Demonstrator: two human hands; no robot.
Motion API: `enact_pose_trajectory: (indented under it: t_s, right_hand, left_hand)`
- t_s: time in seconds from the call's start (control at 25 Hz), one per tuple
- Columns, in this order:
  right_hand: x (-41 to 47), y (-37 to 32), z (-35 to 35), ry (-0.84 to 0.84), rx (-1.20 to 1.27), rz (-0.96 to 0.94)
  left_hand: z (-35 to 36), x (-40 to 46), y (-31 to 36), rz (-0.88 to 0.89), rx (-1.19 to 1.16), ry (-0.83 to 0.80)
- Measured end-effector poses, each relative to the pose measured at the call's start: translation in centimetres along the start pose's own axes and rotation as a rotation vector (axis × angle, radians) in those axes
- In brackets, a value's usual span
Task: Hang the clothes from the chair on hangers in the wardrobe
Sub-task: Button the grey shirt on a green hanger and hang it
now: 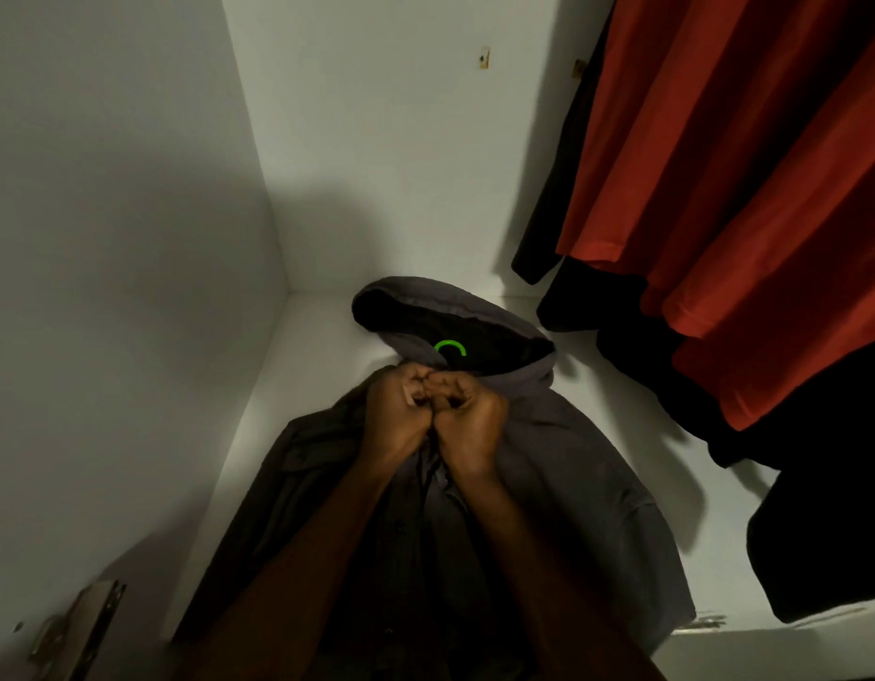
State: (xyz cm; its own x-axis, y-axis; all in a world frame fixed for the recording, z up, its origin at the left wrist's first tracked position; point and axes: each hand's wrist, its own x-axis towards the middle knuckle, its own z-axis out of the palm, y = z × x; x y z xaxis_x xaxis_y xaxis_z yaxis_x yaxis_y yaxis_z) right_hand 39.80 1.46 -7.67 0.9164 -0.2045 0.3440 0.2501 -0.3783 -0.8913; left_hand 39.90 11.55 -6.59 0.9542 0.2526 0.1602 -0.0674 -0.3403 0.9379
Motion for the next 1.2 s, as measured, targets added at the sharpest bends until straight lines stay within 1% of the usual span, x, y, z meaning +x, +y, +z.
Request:
enact_pose_trajectory:
  t_s: [0.08,0.16,0.28,0.36,0.44,0.52,0.56,0.6,0.64,0.72,0.8,0.88,1.08,1.2]
  right_hand:
    - [0.2,-0.3,0.7,0.035,-0.019,0.003]
    - [0.5,-0.2,0.7,0.052,0.028,0.057]
    - [1.3,0.2,-0.1,0.088,0.112,0.231]
    - [1.2,0.5,-0.8,0.105,0.004,0.26]
    - [1.0,0.0,-1.4,0.075,-0.195,0.285]
    - [0.7,-0.2,-1.7,0.037,-0.357,0.311]
    - [0.7,-0.1,-1.7,0.035,-0.395,0.305]
    - [0.7,0.2,-1.7,0.041,-0.383,0.281]
    - [0.8,0.6,-1.7,0.049,-0.315,0.26]
    - [0.8,1.6,-1.8,0.048,-0.118,0.267]
    - [0.7,2.4,-2.0,0.051,0.008,0.269]
    - [0.5,2.6,-1.8,0.035,0.083,0.242]
    - [0.4,2.1,-1.7,-0.035,0.138,0.178]
    - [0.5,2.2,-1.9,-0.046,0.153,0.158]
  left_hand:
    - [0.4,0.0,-0.4,-0.081,-0.071,0.073]
    - [0.6,0.1,-0.3,-0.106,-0.054,0.086]
    - [0.6,0.2,-0.1,-0.088,0.09,0.065]
    - [0.3,-0.1,0.1,-0.088,0.23,0.098]
    - [-0.1,-0.1,0.2,-0.092,0.331,0.112]
    - [0.2,0.0,0.1,-0.088,0.432,0.067]
    - [0.4,0.1,0.1,-0.083,0.473,0.036]
    - [0.5,0.2,0.0,-0.078,0.501,0.012]
    - [0.5,0.3,0.0,-0.079,0.517,0.007]
    - [0.5,0.3,0.1,-0.103,0.538,0.021]
    - [0.4,0.0,0.3,-0.097,0.52,0.058]
    - [0.2,-0.1,0.3,-0.075,0.431,0.075]
    - [0.1,0.1,0.0,-0.059,0.212,0.002]
    - [-0.1,0.1,0.0,-0.073,0.13,-0.012]
